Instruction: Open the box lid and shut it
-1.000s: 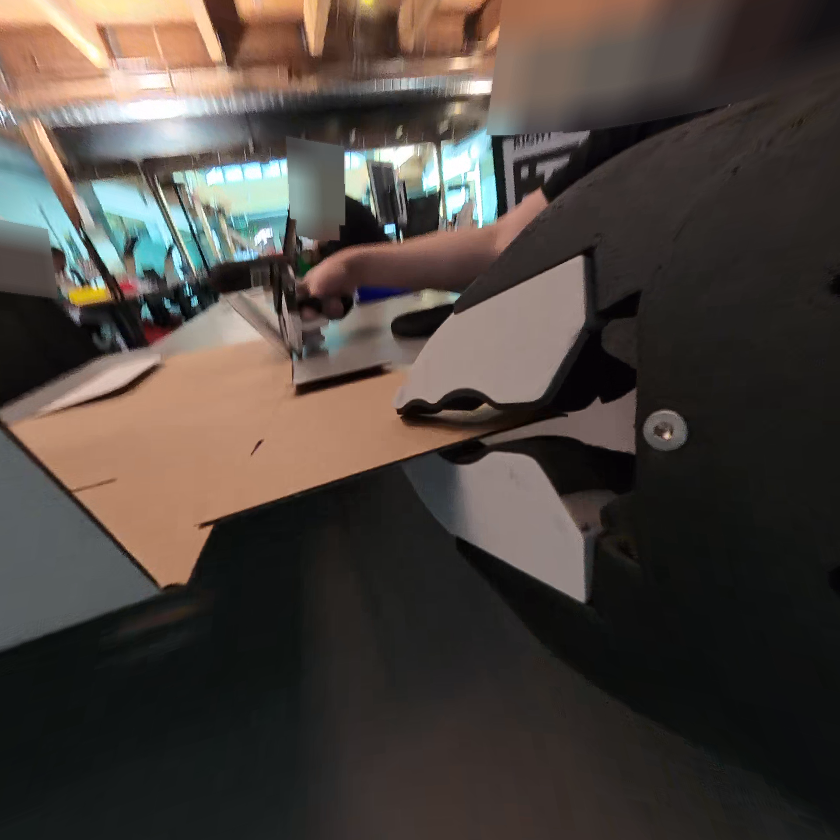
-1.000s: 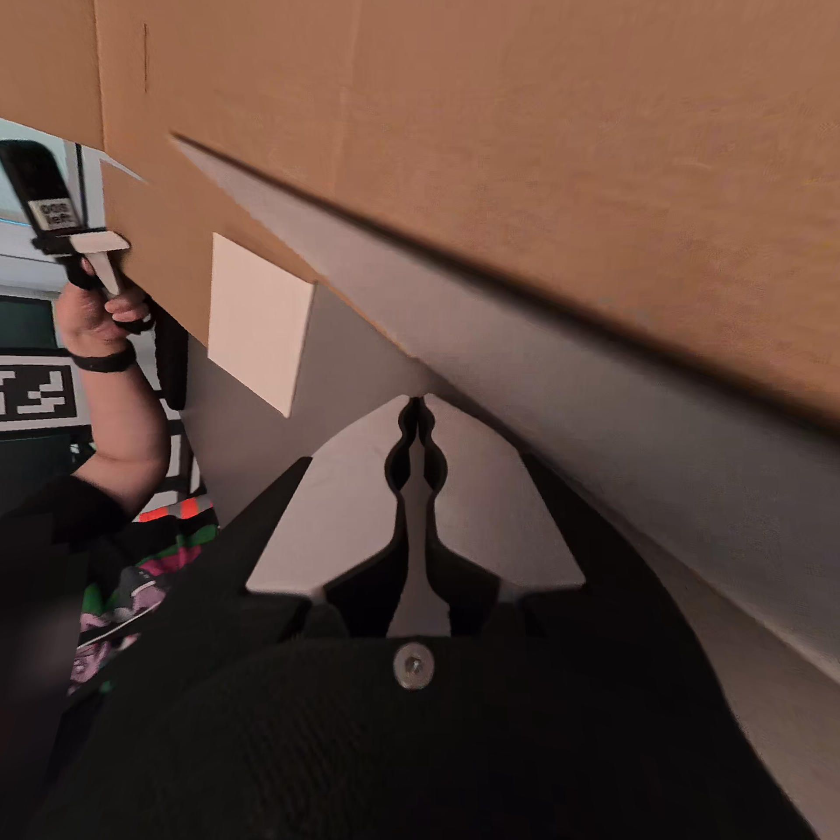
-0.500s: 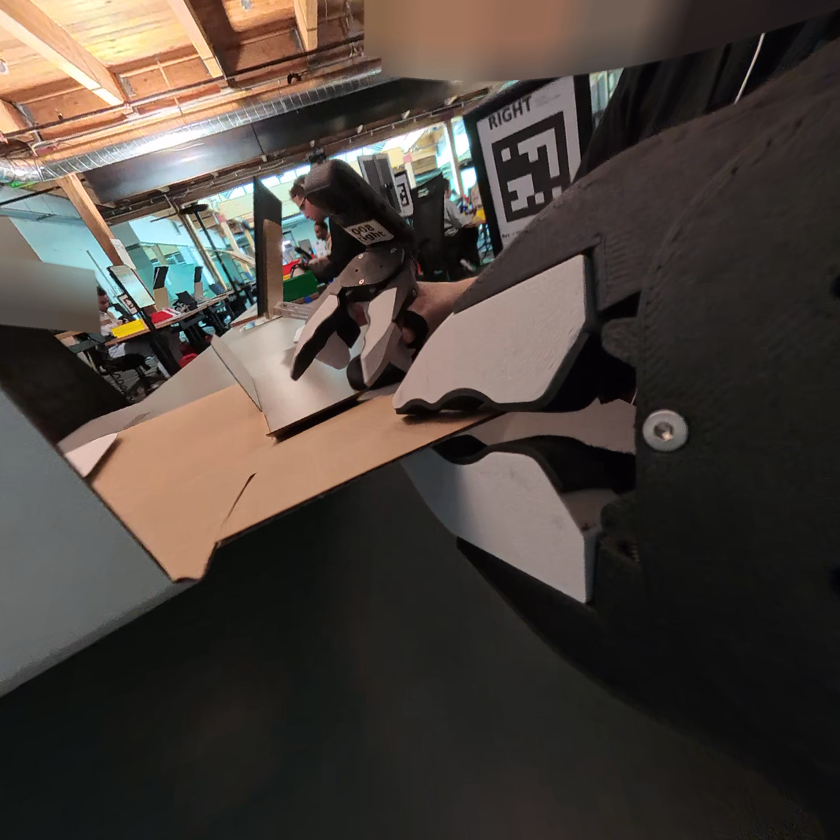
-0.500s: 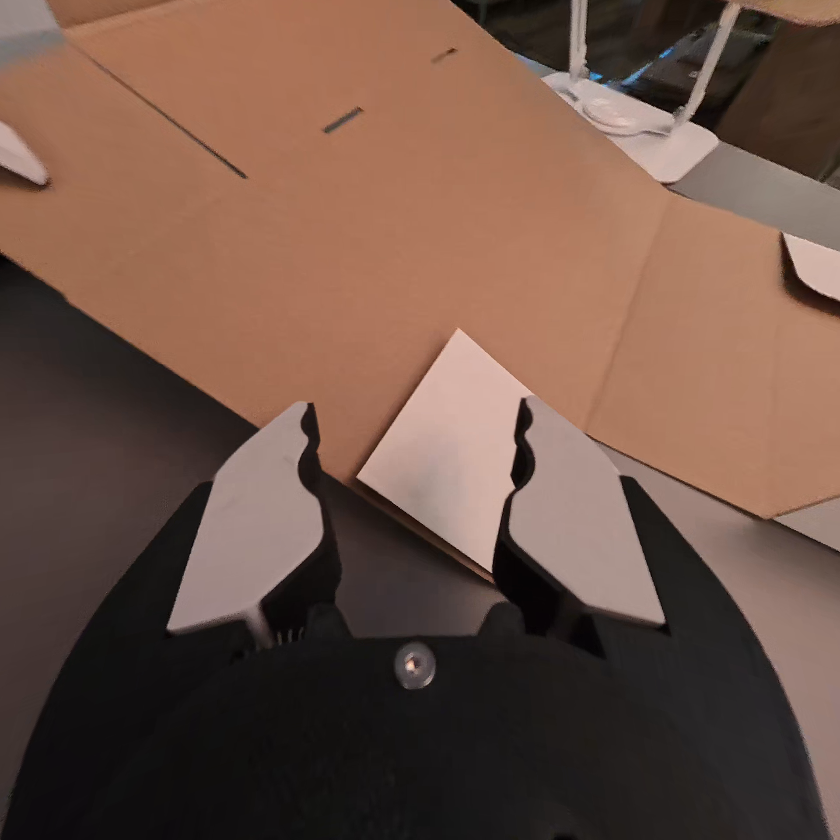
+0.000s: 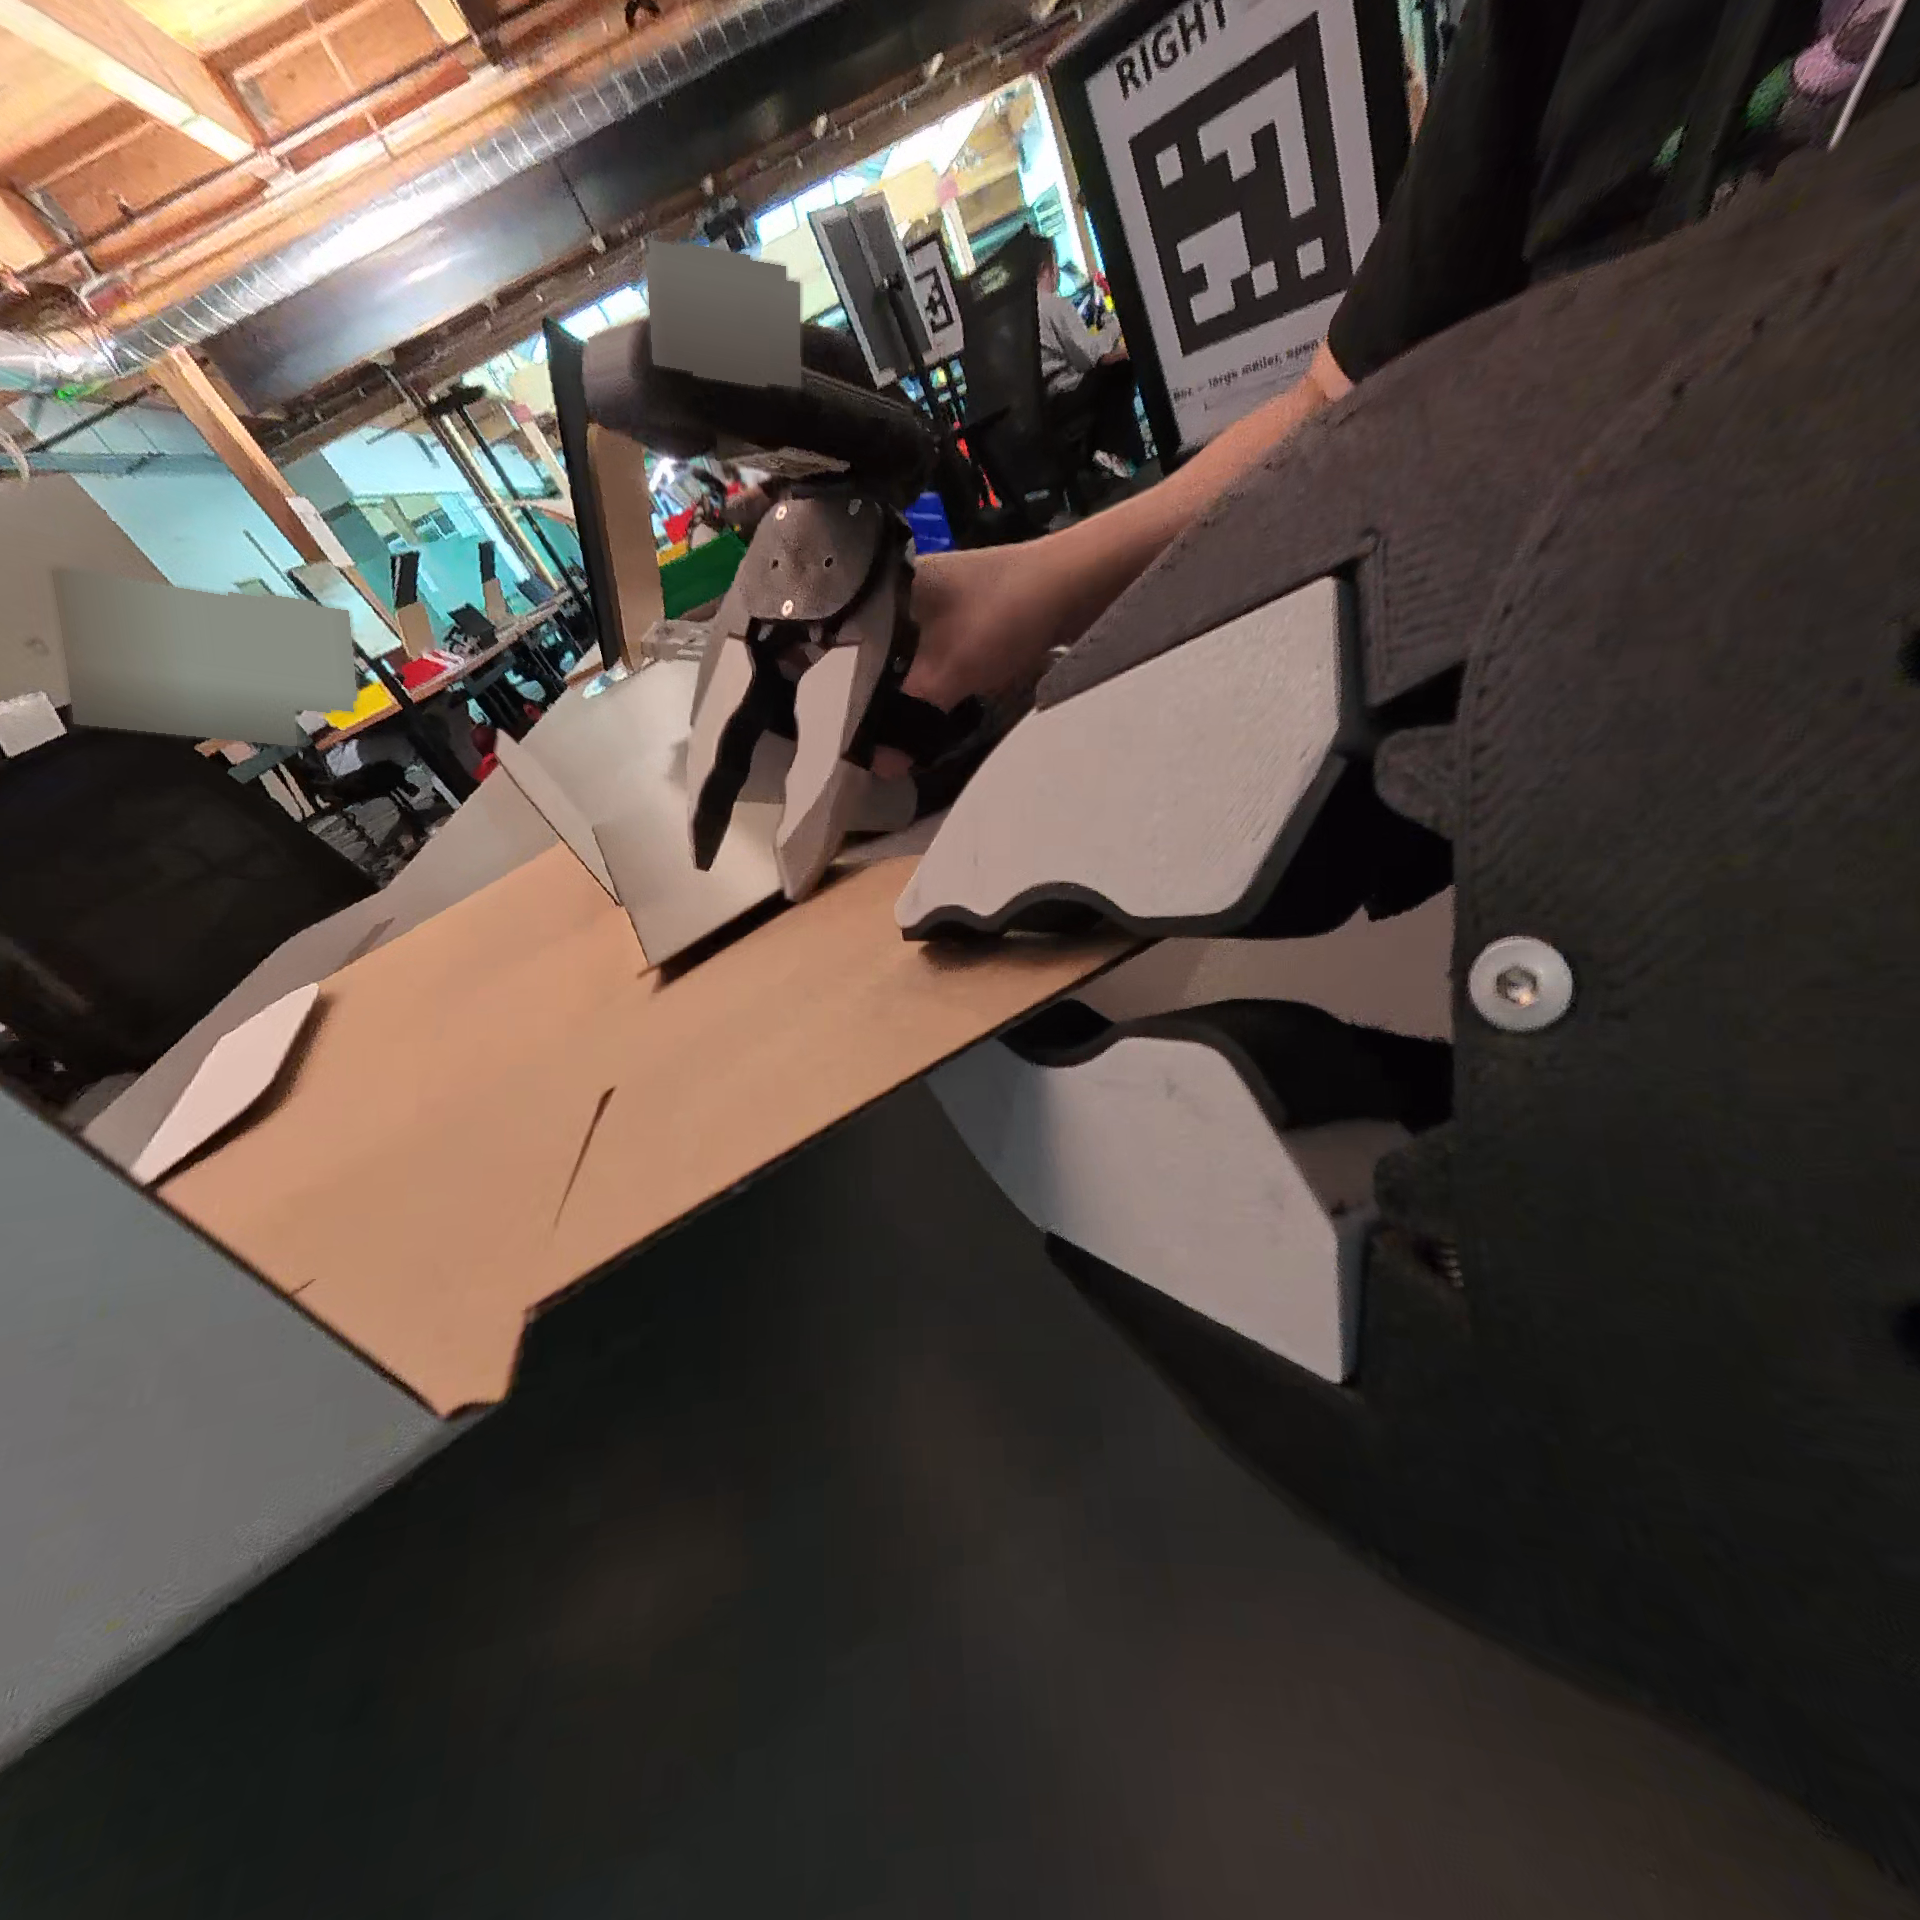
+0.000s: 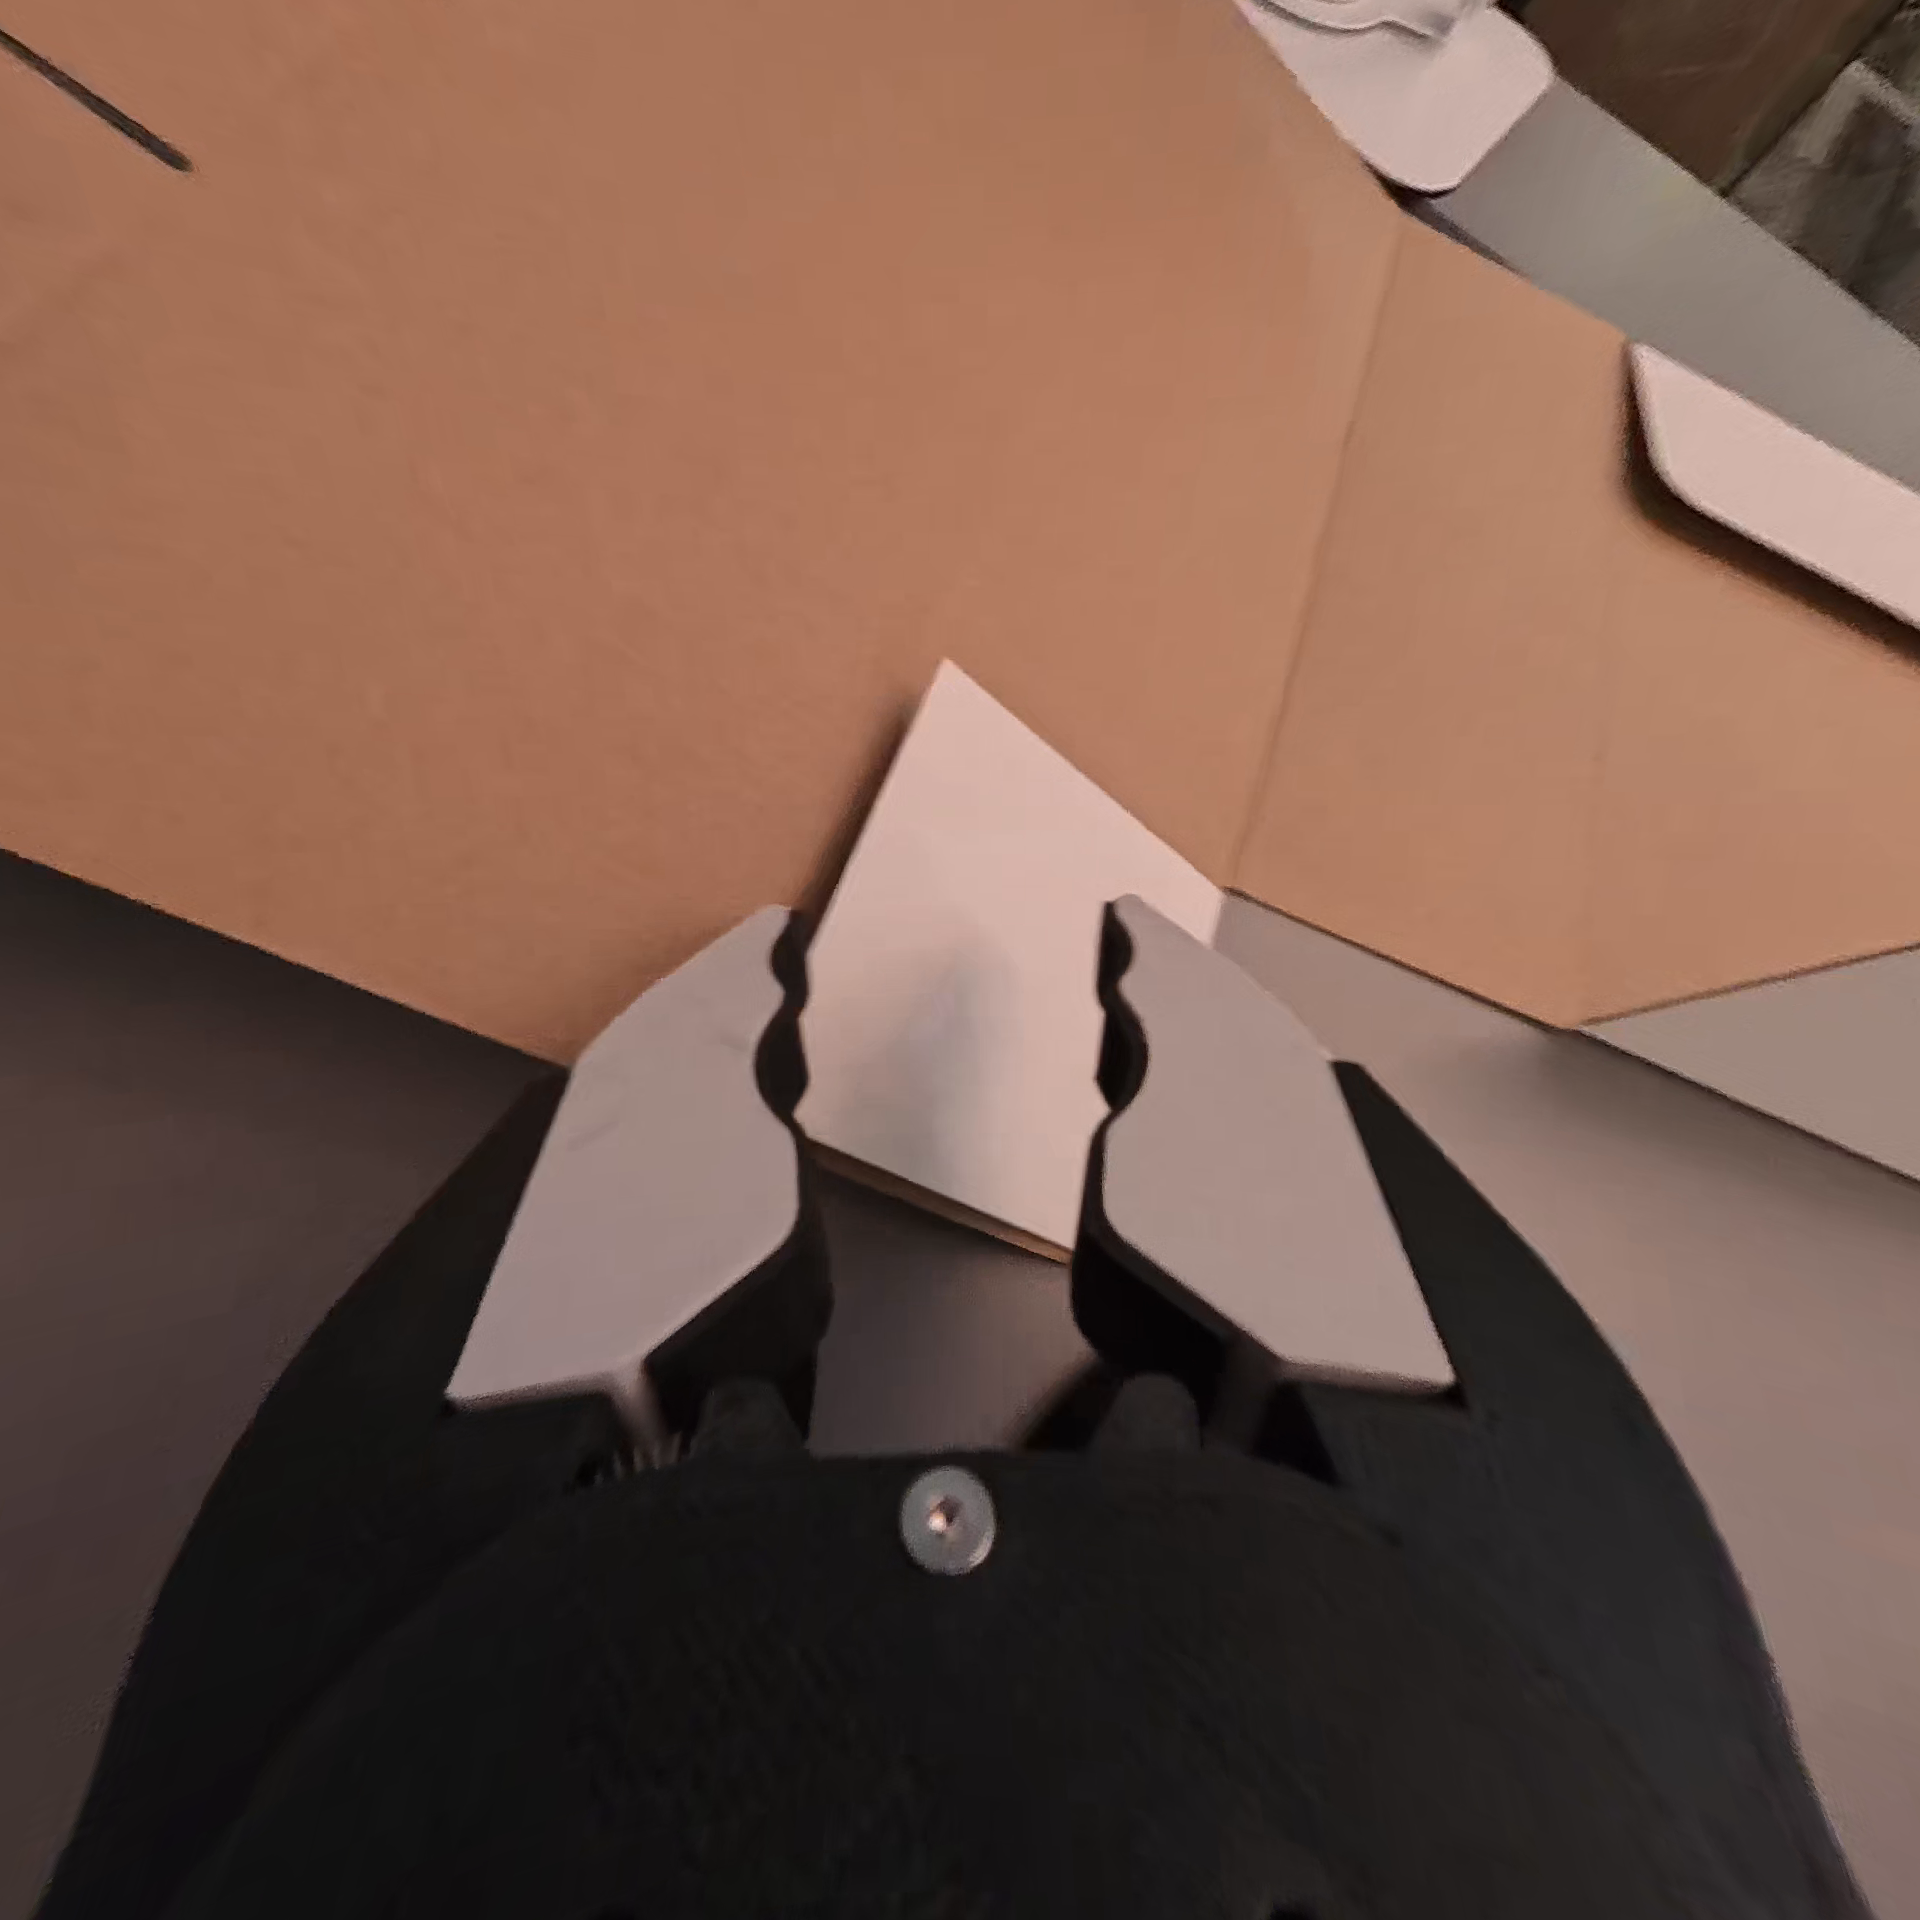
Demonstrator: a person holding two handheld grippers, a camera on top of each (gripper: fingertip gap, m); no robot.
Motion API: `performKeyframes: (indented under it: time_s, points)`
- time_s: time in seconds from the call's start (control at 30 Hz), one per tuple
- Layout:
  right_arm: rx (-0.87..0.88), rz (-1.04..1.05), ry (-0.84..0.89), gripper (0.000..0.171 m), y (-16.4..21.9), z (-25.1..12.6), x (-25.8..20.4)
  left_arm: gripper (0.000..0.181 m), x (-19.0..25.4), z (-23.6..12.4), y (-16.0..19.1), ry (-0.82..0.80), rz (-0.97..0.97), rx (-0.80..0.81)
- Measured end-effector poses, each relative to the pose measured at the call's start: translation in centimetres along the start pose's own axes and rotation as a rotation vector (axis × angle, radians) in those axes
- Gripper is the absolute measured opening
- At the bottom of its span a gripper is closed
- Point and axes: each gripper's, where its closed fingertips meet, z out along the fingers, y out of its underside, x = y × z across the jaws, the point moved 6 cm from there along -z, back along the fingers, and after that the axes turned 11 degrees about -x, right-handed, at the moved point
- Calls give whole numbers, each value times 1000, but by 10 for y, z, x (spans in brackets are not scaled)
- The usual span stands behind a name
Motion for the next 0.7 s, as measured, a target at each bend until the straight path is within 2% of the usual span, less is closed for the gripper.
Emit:
performKeyframes:
  time_s: [0.03, 0.17, 0.27, 0.3, 0.4, 0.47, 0.53, 0.63, 0.7]
  points:
    - [1, -6, 21, 59, -1, -4, 5, 7, 0, 1, 1, 12, -10, 0]
    - [23, 33, 61, 51, -5, -23, 28, 8, 1, 6, 7, 21, -9, -15]
    - [47, 52, 173, 19, -4, -44, 58, 8, 2, 6, 8, 14, 7, -12]
    - [19, 54, 227, 18, 1, -46, 72, 8, 2, 5, 8, 12, 10, -8]
    - [-101, 141, 176, 16, 24, -29, 102, 8, 0, 3, 10, 24, 7, -14]
    - [-166, 164, 168, 21, 38, -13, 119, 8, -1, 3, 11, 21, 8, -19]
    - [-185, 95, 236, 23, 50, 2, 131, 9, -2, 3, 11, 20, 7, -21]
    - [-205, -121, 300, 23, 58, 22, 133, 9, -3, 3, 11, 24, 7, -27]
    - [-135, -180, 246, 12, 54, 29, 127, 9, -3, 3, 10, 26, 9, -31]
